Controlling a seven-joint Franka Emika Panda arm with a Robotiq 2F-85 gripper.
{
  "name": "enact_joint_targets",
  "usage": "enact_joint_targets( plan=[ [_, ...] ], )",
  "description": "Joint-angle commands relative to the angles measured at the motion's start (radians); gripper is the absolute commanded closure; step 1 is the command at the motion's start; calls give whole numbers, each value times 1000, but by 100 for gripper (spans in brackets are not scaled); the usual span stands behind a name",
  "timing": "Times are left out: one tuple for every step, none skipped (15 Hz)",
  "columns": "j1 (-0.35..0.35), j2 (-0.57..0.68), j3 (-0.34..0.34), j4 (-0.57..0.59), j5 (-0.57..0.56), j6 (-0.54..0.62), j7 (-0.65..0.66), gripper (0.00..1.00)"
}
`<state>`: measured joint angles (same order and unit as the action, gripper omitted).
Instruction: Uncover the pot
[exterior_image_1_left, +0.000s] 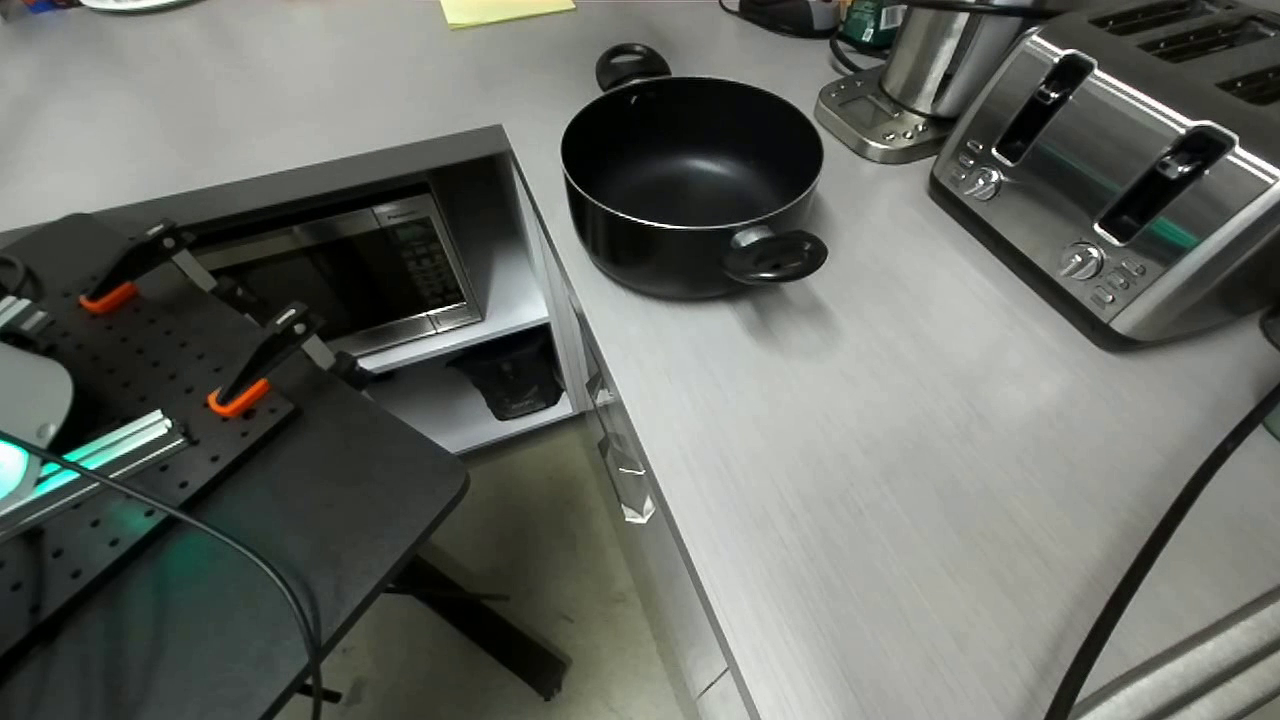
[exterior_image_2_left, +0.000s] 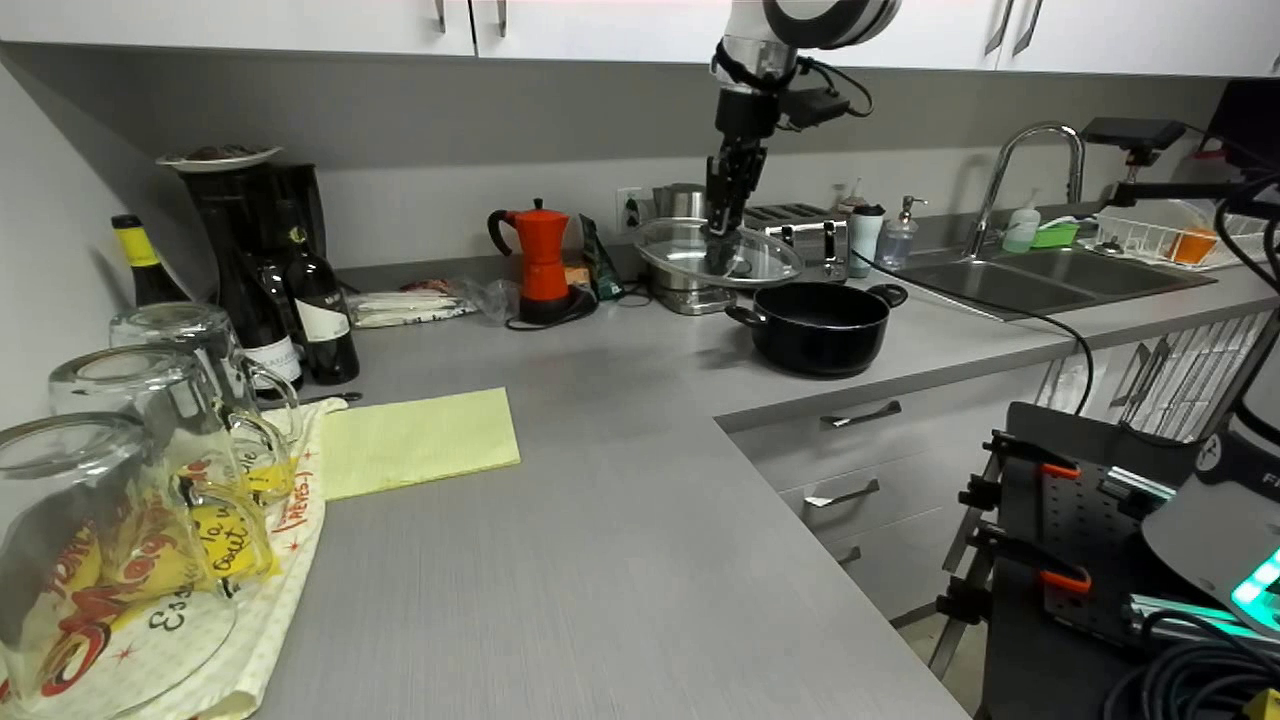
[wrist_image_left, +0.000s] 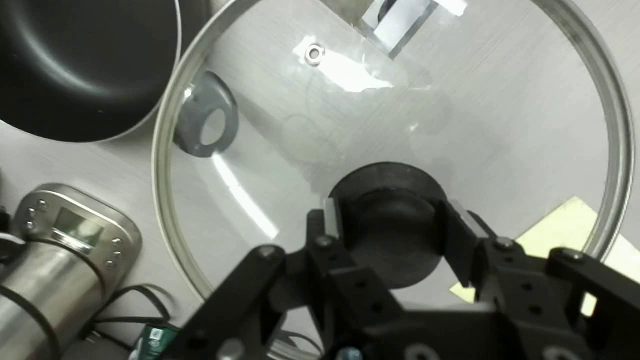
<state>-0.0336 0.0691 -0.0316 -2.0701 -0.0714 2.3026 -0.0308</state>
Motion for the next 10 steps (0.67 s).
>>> enact_joint_targets(
  plan=[
    [23,162,31,177,21,-75,-57,75],
    [29,211,37,214,14,-81,-54,75],
    [35,258,40,248,1,-84,-42,75],
    [41,307,42,279,-10,-78,-34,75],
    [46,349,40,308,-21,-74,-25,75],
    [56,393,34,333,-41,-61,-12,75],
    [61,432,31,361,-53,-60,-9,75],
    [67,469,26,385,-68,-56,-4,75],
    [69,505,24,409,-75,-55,-5,75],
    [71,535,22,432,-81,-54,-5,75]
  ],
)
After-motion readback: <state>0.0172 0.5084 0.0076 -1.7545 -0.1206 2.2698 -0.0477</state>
